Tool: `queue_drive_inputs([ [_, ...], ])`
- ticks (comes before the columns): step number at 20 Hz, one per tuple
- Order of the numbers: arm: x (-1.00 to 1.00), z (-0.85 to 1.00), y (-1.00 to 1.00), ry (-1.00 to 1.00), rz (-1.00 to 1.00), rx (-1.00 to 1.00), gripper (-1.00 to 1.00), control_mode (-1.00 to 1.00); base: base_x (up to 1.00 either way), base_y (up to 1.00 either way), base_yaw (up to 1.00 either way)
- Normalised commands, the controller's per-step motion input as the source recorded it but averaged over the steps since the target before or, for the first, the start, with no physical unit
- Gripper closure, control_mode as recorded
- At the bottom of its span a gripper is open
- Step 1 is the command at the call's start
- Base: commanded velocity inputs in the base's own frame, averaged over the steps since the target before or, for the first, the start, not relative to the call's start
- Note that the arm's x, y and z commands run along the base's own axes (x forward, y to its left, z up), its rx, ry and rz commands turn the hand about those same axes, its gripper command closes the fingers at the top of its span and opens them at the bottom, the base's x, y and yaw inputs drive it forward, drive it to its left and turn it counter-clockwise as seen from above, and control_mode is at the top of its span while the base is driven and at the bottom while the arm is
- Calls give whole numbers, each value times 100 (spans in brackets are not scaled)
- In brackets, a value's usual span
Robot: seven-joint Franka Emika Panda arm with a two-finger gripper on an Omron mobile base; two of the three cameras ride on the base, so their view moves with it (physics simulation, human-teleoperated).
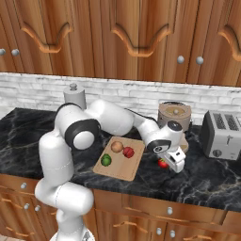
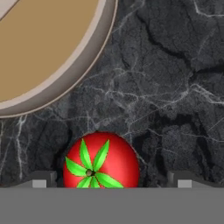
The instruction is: Place the avocado, onion, tomato, and bell pepper on the cutting board.
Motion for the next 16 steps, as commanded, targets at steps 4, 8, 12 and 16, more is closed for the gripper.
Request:
queue_drive_inputs([
  [4, 3, -9, 11, -1, 0, 1, -100, -100, 0, 0, 0],
  [8, 6, -15, 16, 0, 0, 0, 100, -100, 0, 0, 0],
  [12, 3, -15, 5, 1, 0, 0, 100, -100, 0, 0, 0],
  [16, 1, 1, 1, 1, 0, 0, 100, -100, 0, 0, 0],
])
